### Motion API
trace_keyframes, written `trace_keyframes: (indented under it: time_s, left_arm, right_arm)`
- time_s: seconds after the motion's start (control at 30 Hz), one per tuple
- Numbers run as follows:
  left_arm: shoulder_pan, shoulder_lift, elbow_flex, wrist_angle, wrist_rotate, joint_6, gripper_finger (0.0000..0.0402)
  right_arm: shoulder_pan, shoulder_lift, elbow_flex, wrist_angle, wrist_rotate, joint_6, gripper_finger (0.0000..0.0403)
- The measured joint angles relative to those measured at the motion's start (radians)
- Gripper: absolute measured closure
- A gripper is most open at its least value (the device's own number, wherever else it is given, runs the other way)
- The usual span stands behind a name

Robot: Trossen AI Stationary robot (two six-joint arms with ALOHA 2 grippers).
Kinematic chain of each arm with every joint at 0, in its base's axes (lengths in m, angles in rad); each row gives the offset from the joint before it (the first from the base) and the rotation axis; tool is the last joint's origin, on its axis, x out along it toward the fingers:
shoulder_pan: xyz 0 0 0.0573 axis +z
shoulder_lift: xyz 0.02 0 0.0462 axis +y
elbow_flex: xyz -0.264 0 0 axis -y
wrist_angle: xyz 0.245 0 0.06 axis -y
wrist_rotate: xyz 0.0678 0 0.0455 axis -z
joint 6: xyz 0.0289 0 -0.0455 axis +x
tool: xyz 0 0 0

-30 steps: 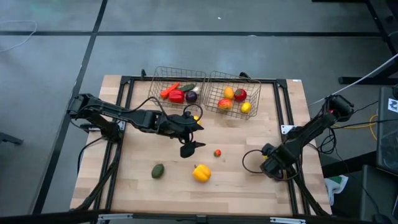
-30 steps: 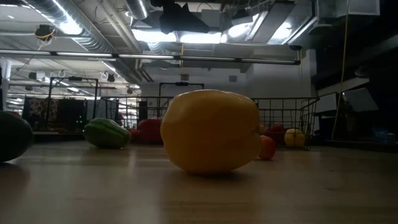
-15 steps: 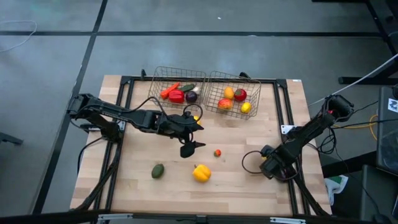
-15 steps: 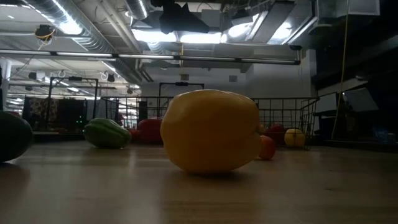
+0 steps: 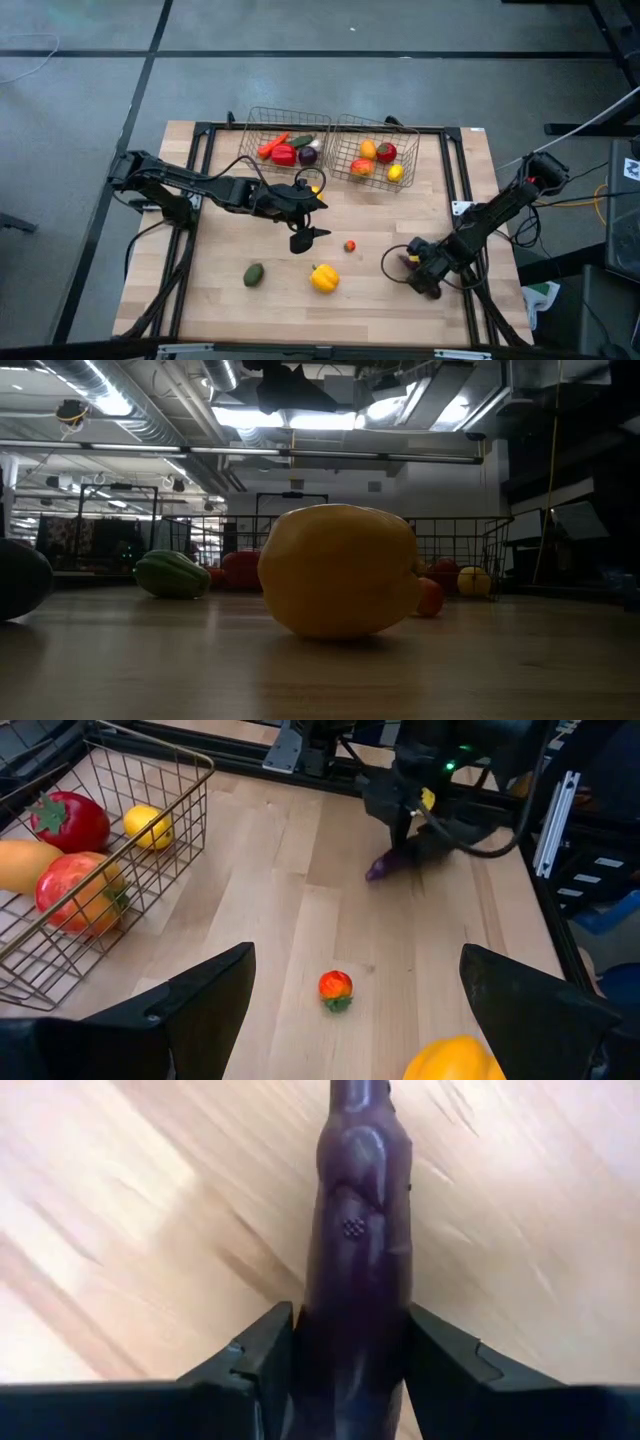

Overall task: Sort produce into baskets
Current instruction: Put the purple eggplant into the left golden wire basket

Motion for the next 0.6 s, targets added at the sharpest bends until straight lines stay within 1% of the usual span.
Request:
trace_keyframes:
  time_s: [0.17, 0.4, 0.5, 0.6]
  left_arm:
    - [0.000, 0.000, 0.000, 0.000, 0.000, 0.000, 0.0054]
    - [0.000, 0.000, 0.000, 0.000, 0.000, -0.001, 0.0054]
    - [0.002, -0.002, 0.000, 0.000, 0.000, -0.002, 0.0054]
    - [0.014, -0.010, 0.002, 0.000, 0.000, -0.008, 0.0054]
  right_arm:
    - [0.000, 0.001, -0.001, 0.128, 0.136, -0.002, 0.0243]
    - [-0.014, 0.001, -0.001, 0.222, 0.291, -0.008, 0.0243]
    - [-0.057, 0.001, -0.001, 0.288, 0.311, -0.100, 0.0243]
    - [-0.131, 0.001, -0.001, 0.389, 0.297, -0.240, 0.0243]
